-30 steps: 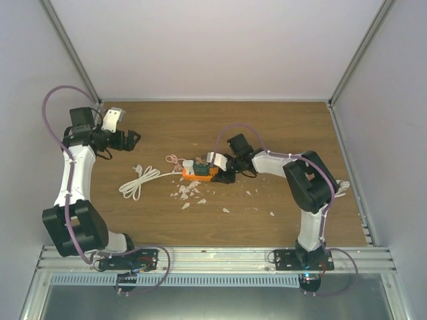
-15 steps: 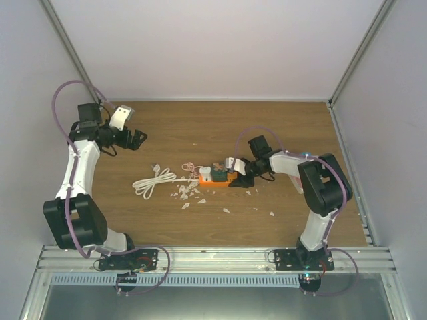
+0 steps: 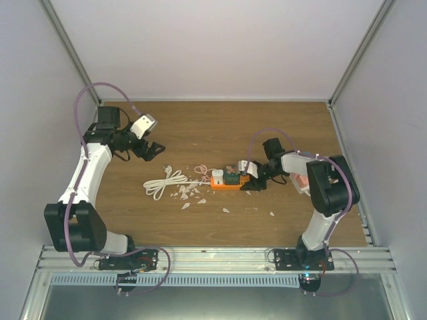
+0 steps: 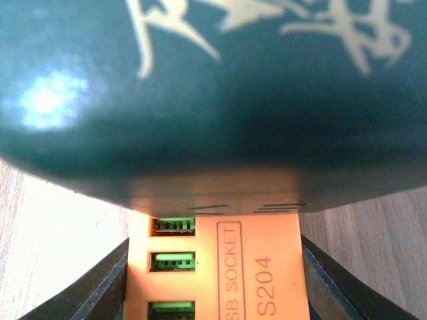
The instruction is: Pull the plug off the socket
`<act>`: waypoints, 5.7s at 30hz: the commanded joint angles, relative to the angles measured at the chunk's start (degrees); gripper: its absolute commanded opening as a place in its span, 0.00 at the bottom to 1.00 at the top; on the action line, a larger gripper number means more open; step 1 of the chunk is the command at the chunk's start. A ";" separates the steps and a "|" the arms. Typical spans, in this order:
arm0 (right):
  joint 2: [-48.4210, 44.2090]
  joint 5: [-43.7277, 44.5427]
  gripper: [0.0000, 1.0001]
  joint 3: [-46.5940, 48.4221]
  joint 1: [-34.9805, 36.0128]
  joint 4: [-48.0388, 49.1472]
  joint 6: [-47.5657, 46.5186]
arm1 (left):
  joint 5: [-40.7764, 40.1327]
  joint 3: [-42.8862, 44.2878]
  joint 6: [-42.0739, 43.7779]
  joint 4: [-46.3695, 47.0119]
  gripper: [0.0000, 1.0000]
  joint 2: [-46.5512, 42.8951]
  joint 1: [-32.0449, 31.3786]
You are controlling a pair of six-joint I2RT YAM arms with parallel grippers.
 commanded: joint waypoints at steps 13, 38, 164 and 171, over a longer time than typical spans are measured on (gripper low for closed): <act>-8.87 3.37 0.95 -0.63 -1.00 -3.77 4.66 | 4.90 -4.72 14.32 -5.91 0.99 -5.54 -6.28; -14.99 0.87 0.99 2.55 3.89 0.07 13.45 | 4.75 0.46 22.79 7.87 0.92 15.10 -26.38; 0.80 4.64 0.24 8.16 4.67 -6.84 5.28 | 13.80 34.72 -13.05 8.11 0.30 53.52 20.22; 0.91 4.51 0.26 8.88 4.58 -7.49 5.48 | 12.49 37.07 -13.62 7.47 0.54 55.56 20.71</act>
